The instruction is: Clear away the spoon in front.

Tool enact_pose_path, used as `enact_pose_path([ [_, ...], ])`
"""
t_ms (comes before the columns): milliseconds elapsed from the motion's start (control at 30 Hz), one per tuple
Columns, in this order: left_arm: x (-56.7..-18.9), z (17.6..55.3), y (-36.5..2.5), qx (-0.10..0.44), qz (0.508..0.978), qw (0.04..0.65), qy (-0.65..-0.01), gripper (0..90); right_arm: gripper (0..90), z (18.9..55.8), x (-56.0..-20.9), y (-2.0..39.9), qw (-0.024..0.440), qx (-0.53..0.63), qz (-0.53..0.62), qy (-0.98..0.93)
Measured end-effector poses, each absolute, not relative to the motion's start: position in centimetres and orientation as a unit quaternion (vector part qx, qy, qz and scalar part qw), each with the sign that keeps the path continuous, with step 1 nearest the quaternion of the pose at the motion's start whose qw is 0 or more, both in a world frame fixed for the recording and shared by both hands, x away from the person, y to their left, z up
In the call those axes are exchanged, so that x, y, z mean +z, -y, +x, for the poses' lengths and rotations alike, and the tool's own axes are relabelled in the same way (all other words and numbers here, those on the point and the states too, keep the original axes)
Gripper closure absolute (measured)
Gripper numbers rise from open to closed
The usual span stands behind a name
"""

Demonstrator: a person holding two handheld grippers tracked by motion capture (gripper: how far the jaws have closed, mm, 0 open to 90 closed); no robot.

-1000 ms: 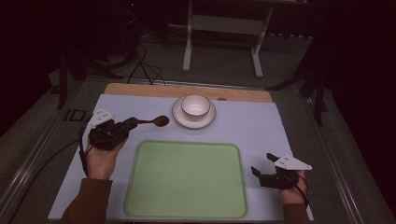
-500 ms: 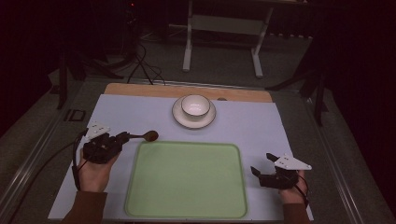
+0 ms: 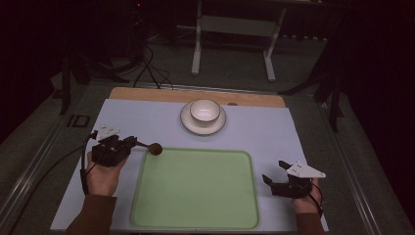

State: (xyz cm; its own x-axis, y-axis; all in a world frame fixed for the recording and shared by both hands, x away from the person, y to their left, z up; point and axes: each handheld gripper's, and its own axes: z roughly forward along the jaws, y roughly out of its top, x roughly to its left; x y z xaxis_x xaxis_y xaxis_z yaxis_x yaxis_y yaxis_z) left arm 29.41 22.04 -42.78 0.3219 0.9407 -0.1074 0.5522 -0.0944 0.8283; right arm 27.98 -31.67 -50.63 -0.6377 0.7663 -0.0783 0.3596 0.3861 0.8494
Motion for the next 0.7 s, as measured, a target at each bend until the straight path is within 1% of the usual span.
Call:
enact_pose_path([
  [200,-42.5,32.4,-20.7,0.255,0.682,0.435,-0.530,83.5,16.5,28.0,-50.6,31.7,0.238,0.428,0.353,-0.798],
  [300,-42.6,34.0,-20.2,0.250,0.678,0.442,-0.532,83.6,16.5,28.0,-50.6,31.8,0.238,0.428,0.354,-0.797],
  [333,-42.6,34.0,-20.2,0.250,0.678,0.442,-0.532,83.5,16.5,28.0,-50.6,31.8,0.238,0.428,0.354,-0.797],
  [433,-43.0,35.6,-19.7,0.236,0.680,0.441,-0.536,82.9,16.5,28.0,-50.6,31.8,0.238,0.429,0.354,-0.797],
  [600,-43.5,37.0,-19.5,0.221,0.680,0.439,-0.544,81.5,16.5,28.0,-50.6,31.8,0.237,0.427,0.354,-0.797],
  [700,-43.9,37.6,-19.5,0.223,0.673,0.434,-0.556,80.8,16.5,28.1,-50.7,31.7,0.237,0.426,0.353,-0.799],
])
